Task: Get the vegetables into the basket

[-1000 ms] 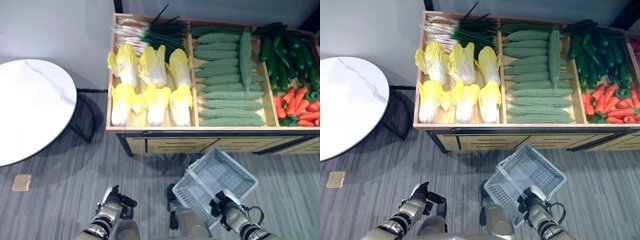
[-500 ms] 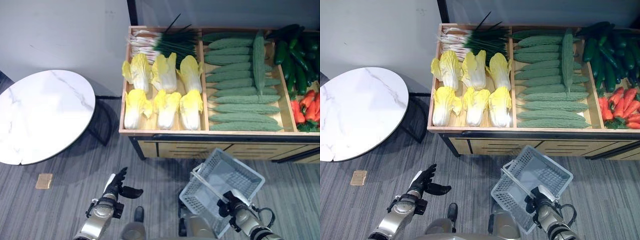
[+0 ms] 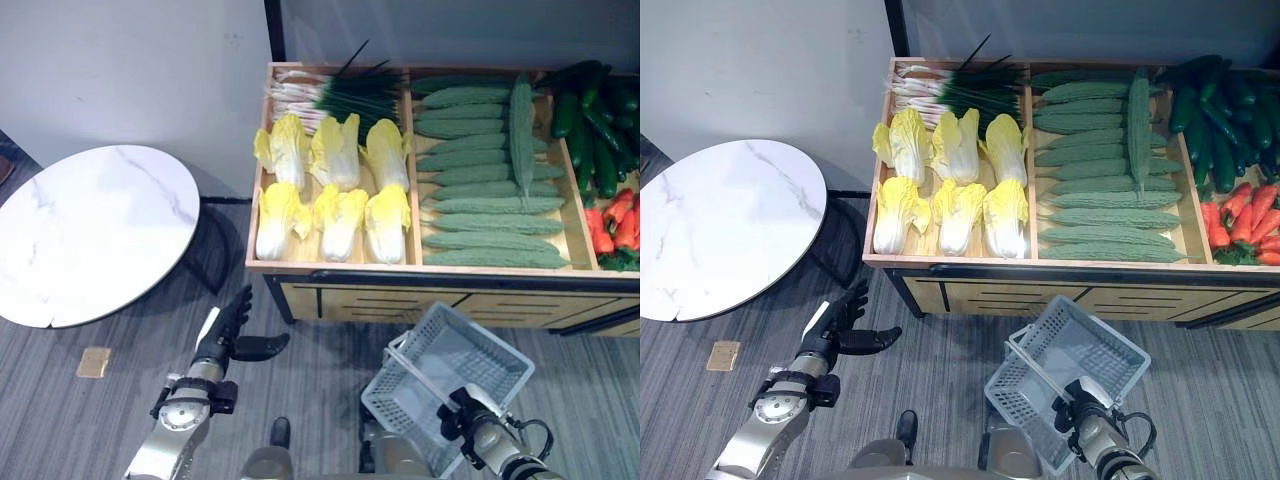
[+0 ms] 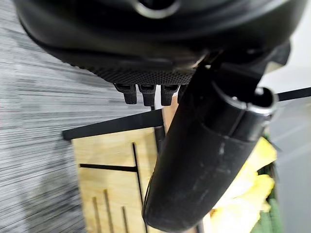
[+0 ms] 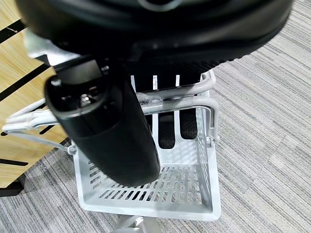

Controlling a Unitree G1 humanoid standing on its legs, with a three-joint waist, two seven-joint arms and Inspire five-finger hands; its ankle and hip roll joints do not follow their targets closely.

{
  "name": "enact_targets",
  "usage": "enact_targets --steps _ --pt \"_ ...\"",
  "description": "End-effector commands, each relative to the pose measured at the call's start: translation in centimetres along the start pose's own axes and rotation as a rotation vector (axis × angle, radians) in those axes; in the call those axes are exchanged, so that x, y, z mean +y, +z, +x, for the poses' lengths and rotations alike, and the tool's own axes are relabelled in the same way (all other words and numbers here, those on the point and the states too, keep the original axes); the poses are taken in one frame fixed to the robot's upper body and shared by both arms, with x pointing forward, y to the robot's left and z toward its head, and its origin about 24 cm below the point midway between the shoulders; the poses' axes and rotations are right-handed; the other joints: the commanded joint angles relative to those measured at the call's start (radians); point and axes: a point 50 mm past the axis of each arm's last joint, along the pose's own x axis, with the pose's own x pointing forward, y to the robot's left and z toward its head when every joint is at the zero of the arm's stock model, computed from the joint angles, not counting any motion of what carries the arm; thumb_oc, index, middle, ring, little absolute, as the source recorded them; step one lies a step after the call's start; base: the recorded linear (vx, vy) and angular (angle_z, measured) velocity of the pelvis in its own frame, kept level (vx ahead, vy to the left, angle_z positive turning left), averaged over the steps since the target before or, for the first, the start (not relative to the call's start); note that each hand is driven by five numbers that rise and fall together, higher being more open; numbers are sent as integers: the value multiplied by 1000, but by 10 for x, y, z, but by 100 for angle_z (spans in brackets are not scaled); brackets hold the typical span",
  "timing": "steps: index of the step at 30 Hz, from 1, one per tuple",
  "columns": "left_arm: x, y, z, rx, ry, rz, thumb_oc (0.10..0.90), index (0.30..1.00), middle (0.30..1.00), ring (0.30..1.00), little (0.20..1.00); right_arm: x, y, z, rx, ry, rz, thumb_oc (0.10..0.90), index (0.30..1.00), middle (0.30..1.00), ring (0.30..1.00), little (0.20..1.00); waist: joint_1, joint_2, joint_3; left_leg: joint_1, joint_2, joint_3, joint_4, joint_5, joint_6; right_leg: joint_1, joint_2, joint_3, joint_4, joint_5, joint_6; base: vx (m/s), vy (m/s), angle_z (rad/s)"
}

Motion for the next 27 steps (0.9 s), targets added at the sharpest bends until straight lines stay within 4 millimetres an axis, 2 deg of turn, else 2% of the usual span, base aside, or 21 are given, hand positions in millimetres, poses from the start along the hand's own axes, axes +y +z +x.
enact_targets --steps 1,7,12,13,14,18,19,20,24,27 --pt "16 64 -4 -338 73 16 900 1000 1000 1000 1000 -3 -2 1 6 -13 -23 400 300 300 300 300 -4 -28 -53 -60 -30 -10 17 6 24 47 -63 41 48 -105 90 0 0 0" --pt "20 85 0 -438 142 -68 900 1000 1000 1000 1000 -2 -2 1 13 -15 -24 400 300 300 300 300 -7 -21 -74 -43 -28 -5 14 1 21 63 -60 45 42 -110 88 0 0 0" --pt "28 112 18 -538 271 59 900 1000 1000 1000 1000 -1 5 2 -3 -21 -41 400 300 300 300 300 -23 -10 -100 -28 -23 12 11 -4 16 72 -55 59 38 -114 85 3 -5 -2" --pt "28 112 18 -539 271 59 900 1000 1000 1000 1000 -1 5 2 -3 -22 -41 400 300 300 300 300 -23 -10 -100 -28 -23 13 11 -4 16 72 -55 60 38 -114 85 14 -12 -10" --pt "36 127 26 -579 337 198 900 1000 1000 1000 1000 -3 7 2 -11 -35 -46 400 300 300 300 300 -38 0 -112 -24 -20 20 11 -4 14 72 -53 67 38 -115 84 17 -2 -10" --pt "57 152 38 -637 500 525 900 1000 1000 1000 1000 -9 8 3 -24 -53 -53 400 300 300 300 300 -64 18 -125 -15 -15 47 7 4 7 65 -48 90 37 -106 83 10 5 -17" --pt "57 153 38 -638 500 525 900 1000 1000 1000 1000 -9 8 3 -24 -53 -52 400 300 300 300 300 -63 18 -125 -15 -15 48 7 4 7 64 -48 91 38 -106 83 23 -1 -9" --pt "67 158 44 -620 545 646 900 1000 1000 1000 1000 -12 8 3 -33 -65 -59 400 300 300 300 300 -80 32 -135 -7 -12 56 2 -4 4 67 -45 98 34 -111 86 72 10 -13" --pt "84 182 59 -618 621 1015 900 1000 1000 1000 1000 -16 1 3 -35 -76 -83 400 300 300 300 300 -115 68 -141 8 -5 90 -14 0 -3 59 -39 124 29 -107 91 46 14 -26" --pt "89 199 67 -628 622 1266 900 1000 1000 1000 1000 -17 -4 2 -36 -83 -96 400 300 300 300 300 -137 92 -141 -2 -5 106 -18 4 -8 43 -39 139 24 -99 95 13 24 -15"
